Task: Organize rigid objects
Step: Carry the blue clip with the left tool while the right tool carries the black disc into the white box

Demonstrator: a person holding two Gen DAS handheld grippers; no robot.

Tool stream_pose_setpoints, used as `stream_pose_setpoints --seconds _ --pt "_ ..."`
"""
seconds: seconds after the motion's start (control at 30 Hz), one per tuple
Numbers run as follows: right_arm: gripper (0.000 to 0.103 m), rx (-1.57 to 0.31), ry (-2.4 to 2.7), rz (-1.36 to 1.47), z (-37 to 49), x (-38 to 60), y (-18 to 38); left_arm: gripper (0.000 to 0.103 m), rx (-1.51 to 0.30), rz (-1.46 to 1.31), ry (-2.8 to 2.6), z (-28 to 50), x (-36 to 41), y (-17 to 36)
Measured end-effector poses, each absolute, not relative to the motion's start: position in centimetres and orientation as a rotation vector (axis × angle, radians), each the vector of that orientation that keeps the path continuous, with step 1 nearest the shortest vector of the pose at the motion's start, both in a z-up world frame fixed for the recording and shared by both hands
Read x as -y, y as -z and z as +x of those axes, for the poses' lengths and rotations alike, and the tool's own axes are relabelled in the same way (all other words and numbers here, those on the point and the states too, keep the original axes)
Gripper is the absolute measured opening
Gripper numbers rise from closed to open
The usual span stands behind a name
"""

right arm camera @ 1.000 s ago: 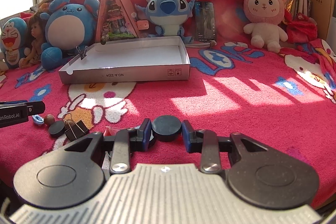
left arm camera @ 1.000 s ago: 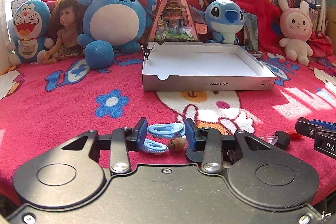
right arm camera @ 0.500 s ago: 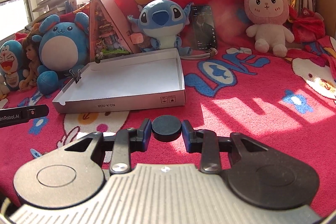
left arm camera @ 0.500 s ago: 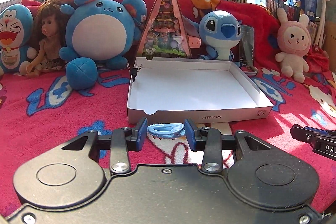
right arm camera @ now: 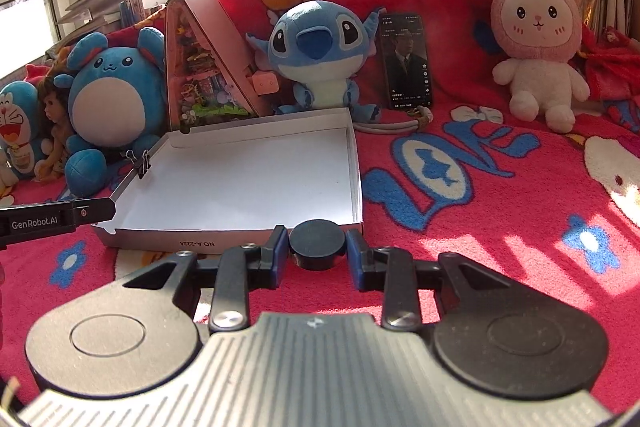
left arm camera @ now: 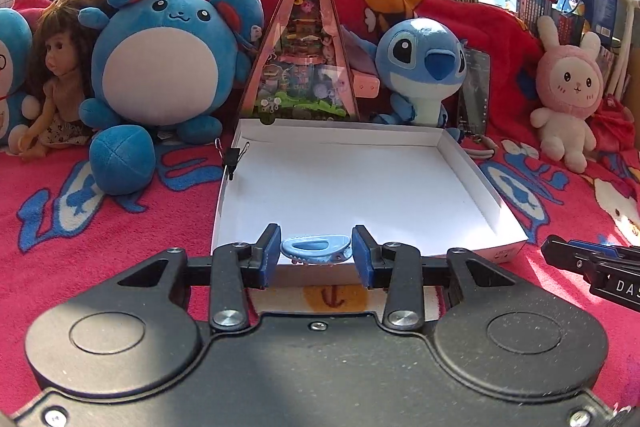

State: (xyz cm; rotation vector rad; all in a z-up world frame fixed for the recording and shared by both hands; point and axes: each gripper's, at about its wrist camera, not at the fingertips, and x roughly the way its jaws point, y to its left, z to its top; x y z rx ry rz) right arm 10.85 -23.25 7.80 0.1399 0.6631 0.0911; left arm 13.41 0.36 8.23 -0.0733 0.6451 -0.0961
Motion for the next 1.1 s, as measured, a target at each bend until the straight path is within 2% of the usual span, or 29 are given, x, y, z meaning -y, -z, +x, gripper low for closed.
stream_pose_setpoints --seconds 0.47,1.1 --pt "0.037 -0.74 -0.085 0.145 18.0 22.9 -7.0 0.037 -0.768 -0.108 0.08 20.9 1.1 -6.9" --pt "0.037 -0.879 -0.116 0.164 25.1 21.5 -4.5 0.037 -0.883 -0.102 0.021 26.3 2.4 -2.9"
